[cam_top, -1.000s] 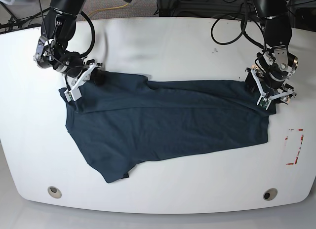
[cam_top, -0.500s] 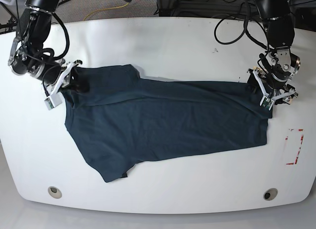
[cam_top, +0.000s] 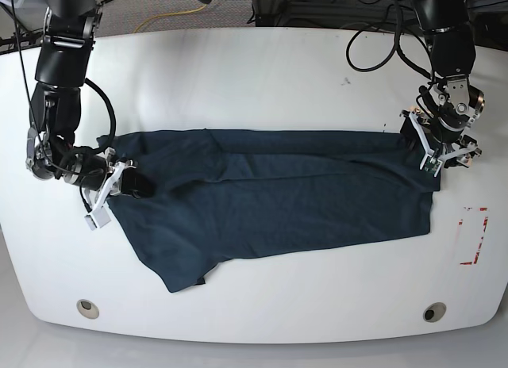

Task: Fold the T-shirt properly
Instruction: 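Regrasp the shirt edge with both grippers, then pull the held edge with both grippers to straighten the shirt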

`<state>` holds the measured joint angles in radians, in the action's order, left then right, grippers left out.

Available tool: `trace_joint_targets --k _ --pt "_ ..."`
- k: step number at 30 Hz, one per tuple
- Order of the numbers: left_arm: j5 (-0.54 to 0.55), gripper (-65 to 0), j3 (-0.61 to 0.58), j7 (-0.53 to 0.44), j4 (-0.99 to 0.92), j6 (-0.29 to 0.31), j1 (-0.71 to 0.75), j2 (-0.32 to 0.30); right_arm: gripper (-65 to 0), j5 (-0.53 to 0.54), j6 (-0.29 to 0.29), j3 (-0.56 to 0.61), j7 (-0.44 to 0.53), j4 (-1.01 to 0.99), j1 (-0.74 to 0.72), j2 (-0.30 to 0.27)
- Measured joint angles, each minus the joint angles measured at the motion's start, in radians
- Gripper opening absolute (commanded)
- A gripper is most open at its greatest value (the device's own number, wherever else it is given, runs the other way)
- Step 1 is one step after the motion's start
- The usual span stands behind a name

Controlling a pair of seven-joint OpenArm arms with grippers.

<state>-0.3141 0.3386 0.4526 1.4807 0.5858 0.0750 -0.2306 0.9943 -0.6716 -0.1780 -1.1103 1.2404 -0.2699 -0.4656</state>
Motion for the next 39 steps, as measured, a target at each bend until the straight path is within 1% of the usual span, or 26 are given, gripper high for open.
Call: trace_joint_targets --k 2,3,4,5,6,7,9,10,11,12,14,15,16,18,20,24,26,28,29,32,35,36,37,39 --pt "0.000 -13.9 0.001 0.001 0.000 0.000 0.000 0.000 -65.0 -0.025 0.000 0.042 0.042 -0.027 -0.018 -0.015" --pt "-0.002 -13.9 0.001 0.001 0.000 0.000 0.000 0.000 -65.0 -0.056 0.000 0.065 0.069 -0.037 -0.024 -0.024" --pt "-0.002 -13.9 0.001 0.001 0.000 0.000 0.002 0.000 -65.0 -0.103 0.009 0.085 0.069 -0.041 -0.034 -0.031" --pt "-0.002 -13.9 0.001 0.001 0.000 -0.002 0.005 -0.001 -63.9 -0.146 0.008 0.096 0.086 -0.042 -0.040 -0.035" --pt "-0.001 -13.9 0.001 0.000 0.002 -0.003 0.008 0.000 -61.2 -0.186 0.008 0.098 0.100 -0.042 -0.045 -0.037" --pt "0.000 -13.9 0.001 -0.002 0.003 -0.003 0.009 0.000 -56.8 -0.219 0.008 0.098 0.106 -0.042 -0.048 -0.038" --pt "0.005 -13.9 0.001 -0.002 0.005 -0.002 0.011 -0.001 -43.6 -0.305 0.009 0.092 0.110 -0.040 -0.055 -0.042" --pt "0.003 -13.9 0.001 -0.001 0.007 -0.002 0.011 -0.001 -37.9 -0.332 0.009 0.068 0.110 -0.037 -0.050 -0.042" --pt "0.001 -13.9 0.001 0.004 0.014 -0.002 0.012 0.000 -33.9 -0.344 0.008 0.039 0.108 -0.031 -0.039 -0.041" --pt "0.000 -13.9 0.001 0.012 0.022 -0.001 0.014 0.000 -28.2 -0.351 0.008 0.012 0.108 -0.023 -0.025 -0.042" --pt "-0.001 -13.9 0.001 0.037 0.052 0.006 0.025 0.002 -20.8 -0.377 0.011 -0.066 0.112 0.016 0.026 -0.048" --pt "0.011 -13.9 0.001 0.061 0.068 0.009 0.031 0.003 -17.3 -0.417 0.010 -0.100 0.108 0.048 0.049 -0.049" --pt "0.027 -13.9 0.002 0.071 0.084 0.014 0.039 0.003 -15.5 -0.439 0.011 -0.129 0.104 0.085 0.081 -0.053" --pt "0.080 -13.9 0.030 0.072 0.116 0.021 0.049 0.009 -15.7 -0.480 0.009 -0.165 0.101 0.146 0.138 -0.053" --pt "0.110 -13.9 0.060 0.071 0.140 0.024 0.049 0.013 -17.6 -0.494 0.009 -0.178 0.104 0.182 0.167 -0.043" --pt "0.184 -13.9 0.126 0.071 0.178 0.016 0.044 0.006 -21.9 -0.503 0.005 -0.215 0.108 0.190 0.208 0.012" --pt "0.222 -13.9 0.163 0.071 0.181 0.016 0.044 0.008 -22.4 -0.536 -0.006 -0.234 0.112 0.189 0.227 0.039" --pt "0.260 -13.7 0.212 0.074 0.180 0.017 0.044 0.020 -22.2 -0.593 0.000 -0.248 0.128 0.185 0.232 0.064" --pt "0.277 -13.6 0.241 0.074 0.179 0.017 0.044 0.025 -22.5 -0.620 0.001 -0.247 0.153 0.183 0.233 0.076" --pt "0.307 -13.6 0.285 0.077 0.170 0.016 0.044 0.027 -22.7 -0.639 -0.006 -0.246 0.208 0.149 0.216 0.099" --pt "0.322 -13.6 0.292 0.085 0.115 0.013 0.040 0.022 -23.0 -0.654 -0.006 -0.244 0.217 0.093 0.197 0.114" --pt "0.327 -13.6 0.292 0.087 0.089 0.013 0.039 0.022 -23.9 -0.654 -0.006 -0.244 0.221 0.079 0.197 0.114" --pt "0.326 -13.6 0.291 0.096 0.061 0.013 0.040 0.024 -26.3 -0.654 -0.006 -0.244 0.226 0.063 0.197 0.113" --pt "0.324 -13.6 0.291 0.101 0.021 0.014 0.044 0.029 -35.4 -0.654 -0.005 -0.248 0.253 0.042 0.197 0.112"
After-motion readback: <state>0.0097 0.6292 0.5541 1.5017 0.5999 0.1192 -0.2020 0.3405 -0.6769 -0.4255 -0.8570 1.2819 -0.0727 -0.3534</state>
